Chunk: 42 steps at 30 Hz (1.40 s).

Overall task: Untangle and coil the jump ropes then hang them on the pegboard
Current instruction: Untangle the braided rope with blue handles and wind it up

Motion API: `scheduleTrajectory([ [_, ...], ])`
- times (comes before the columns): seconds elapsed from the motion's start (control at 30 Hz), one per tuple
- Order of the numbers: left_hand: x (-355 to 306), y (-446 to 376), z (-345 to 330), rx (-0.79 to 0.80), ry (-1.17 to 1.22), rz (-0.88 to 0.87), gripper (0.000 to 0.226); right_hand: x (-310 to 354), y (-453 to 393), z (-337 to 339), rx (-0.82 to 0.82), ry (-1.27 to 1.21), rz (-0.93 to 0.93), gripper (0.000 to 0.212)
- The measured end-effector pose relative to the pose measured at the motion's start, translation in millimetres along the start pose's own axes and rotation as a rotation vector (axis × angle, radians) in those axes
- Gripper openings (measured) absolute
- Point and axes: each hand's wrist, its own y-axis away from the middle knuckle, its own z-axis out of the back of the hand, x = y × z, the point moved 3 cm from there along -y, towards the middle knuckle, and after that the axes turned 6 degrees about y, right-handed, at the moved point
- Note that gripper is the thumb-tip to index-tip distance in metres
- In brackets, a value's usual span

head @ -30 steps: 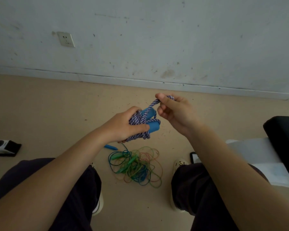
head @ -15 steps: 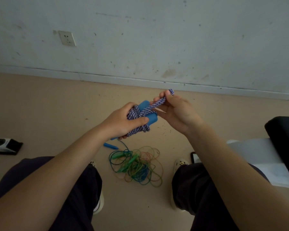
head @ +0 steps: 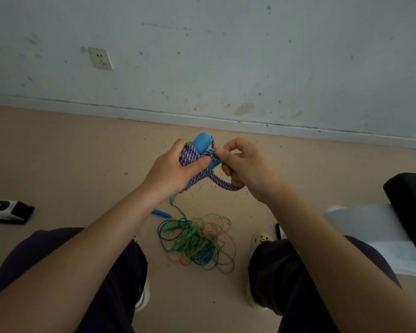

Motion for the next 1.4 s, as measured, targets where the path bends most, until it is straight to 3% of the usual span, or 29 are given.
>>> scheduleTrajectory([
  [0.27,-2,5,-2,0.084,-0.177,-0.086,0.047,3,2,8,-0.054,0.318,0.097,0.022],
  [0.5,-2,6,-4,0.091,-0.292,-0.091,0.049,2,3,3,-0.035,0.484,0.166,0.011],
  [0.77,3,0,-8,0.144,0.231,0.212,0.039,5,2,-1,-0.1,0.482,0.253,0.005],
  [1.03,2,2,-10,-0.006,0.134,0.077,0.027,-2,3,-11,-0.235,0.325,0.165,0.006],
  [1.2,3,4,-7,-0.008,0.083,0.083,0.03,-2,2,-10,-0.156,0.195,0.077,0.011],
  [1.3,3,3,-6,0.004,0.096,0.098,0.029,-1,3,-10,-0.097,0.224,0.075,0.027],
  [1.4,2,2,-5,0.009,0.134,0.113,0.026,2,1,-5,-0.101,0.237,0.106,0.025],
])
